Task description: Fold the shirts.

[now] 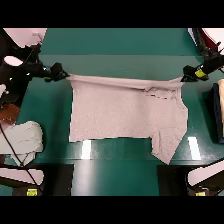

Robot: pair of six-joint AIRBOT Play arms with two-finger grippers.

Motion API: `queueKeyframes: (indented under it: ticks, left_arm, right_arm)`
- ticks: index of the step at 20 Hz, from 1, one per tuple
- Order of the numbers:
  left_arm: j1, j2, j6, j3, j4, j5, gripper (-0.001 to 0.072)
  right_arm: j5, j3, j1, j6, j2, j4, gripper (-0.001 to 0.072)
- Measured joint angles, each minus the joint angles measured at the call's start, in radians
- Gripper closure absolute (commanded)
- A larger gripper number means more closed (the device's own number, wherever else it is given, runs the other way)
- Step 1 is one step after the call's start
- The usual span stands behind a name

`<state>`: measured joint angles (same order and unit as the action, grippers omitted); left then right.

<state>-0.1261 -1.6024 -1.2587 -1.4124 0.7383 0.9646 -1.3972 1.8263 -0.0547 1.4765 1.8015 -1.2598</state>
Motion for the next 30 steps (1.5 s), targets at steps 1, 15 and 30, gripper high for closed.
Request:
queueKeyframes:
  ticks: [1, 15, 30]
  left_arm:
    - [0.019, -0.015, 0.007, -0.031, 0.017, -0.03, 0.0689]
    - [0.1, -0.052, 0.024, -0.047, 0.264, 0.17, 0.0687]
    - [0.051, 0.008, -0.05, 0.04, 0.328, 0.359, 0.0156]
  right_arm:
    - [0.047, 0.0, 0.0, 0.003, 0.0, 0.0, 0.0701]
    - [0.035, -0.257, 0.003, -0.043, -0.182, -0.128, 0.0699]
    - [0.02, -0.492, -0.017, 0.009, -0.343, -0.129, 0.028]
